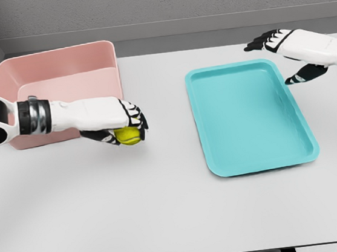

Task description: Put the tennis from the blue tray into the pink basket with both arms

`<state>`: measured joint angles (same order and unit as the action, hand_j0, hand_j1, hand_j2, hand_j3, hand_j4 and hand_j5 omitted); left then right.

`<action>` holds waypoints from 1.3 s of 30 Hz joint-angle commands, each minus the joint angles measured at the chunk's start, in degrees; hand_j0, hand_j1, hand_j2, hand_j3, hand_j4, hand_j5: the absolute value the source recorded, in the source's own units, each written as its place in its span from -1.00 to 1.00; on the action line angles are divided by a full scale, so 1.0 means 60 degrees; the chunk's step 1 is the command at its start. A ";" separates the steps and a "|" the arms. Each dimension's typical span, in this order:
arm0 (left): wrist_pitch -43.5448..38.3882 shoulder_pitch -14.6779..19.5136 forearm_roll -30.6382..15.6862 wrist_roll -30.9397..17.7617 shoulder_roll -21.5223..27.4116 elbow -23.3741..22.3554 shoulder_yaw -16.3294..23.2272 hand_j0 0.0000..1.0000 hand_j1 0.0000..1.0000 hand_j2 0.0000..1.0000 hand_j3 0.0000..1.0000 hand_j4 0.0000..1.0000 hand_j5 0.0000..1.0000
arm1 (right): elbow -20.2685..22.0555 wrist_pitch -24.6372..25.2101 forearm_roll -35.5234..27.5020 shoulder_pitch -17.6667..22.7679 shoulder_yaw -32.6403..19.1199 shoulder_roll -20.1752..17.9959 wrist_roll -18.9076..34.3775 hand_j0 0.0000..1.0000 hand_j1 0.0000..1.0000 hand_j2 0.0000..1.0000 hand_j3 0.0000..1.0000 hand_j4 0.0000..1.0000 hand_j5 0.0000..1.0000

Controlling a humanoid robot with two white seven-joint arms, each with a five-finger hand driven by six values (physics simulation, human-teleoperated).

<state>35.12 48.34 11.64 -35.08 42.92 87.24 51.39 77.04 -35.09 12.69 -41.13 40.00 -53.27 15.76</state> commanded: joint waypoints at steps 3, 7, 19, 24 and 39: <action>-0.0019 0.0132 -0.0329 0.0014 0.0171 -0.0008 0.0005 0.03 0.03 0.03 0.03 0.03 0.03 | 0.0007 0.0014 -0.0064 0.0014 -0.0016 -0.0014 -0.0005 1.00 1.00 1.00 1.00 1.00 1.00; -0.0019 0.0337 -0.0432 0.0014 0.0171 -0.0096 0.0005 0.03 0.03 0.03 0.03 0.03 0.03 | 0.0007 0.0014 -0.0064 0.0014 -0.0016 -0.0014 -0.0005 1.00 1.00 1.00 1.00 1.00 1.00; -0.0019 0.0938 -0.0593 0.0014 0.0157 -0.1077 -0.0009 0.03 0.03 0.03 0.03 0.03 0.03 | -0.0036 0.0014 -0.0064 0.0014 -0.0045 -0.0014 -0.0005 1.00 1.00 1.00 1.00 1.00 1.00; -0.0019 0.1055 -0.0578 0.0014 0.0142 -0.1473 -0.0010 0.03 0.03 0.03 0.03 0.03 0.03 | -0.0051 0.0014 -0.0064 0.0000 -0.0045 -0.0014 -0.0005 1.00 1.00 1.00 1.00 1.00 1.00; -0.0019 0.1685 -0.0446 0.0014 -0.0795 -0.4681 -0.0010 0.03 0.03 0.03 0.03 0.03 0.03 | -0.0036 0.0014 -0.0064 0.0000 -0.0059 -0.0014 -0.0005 1.00 1.00 1.00 1.00 1.00 1.00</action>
<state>35.14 58.54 9.18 -35.09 39.36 62.35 51.42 76.75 -35.09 12.69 -41.13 39.71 -53.28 15.76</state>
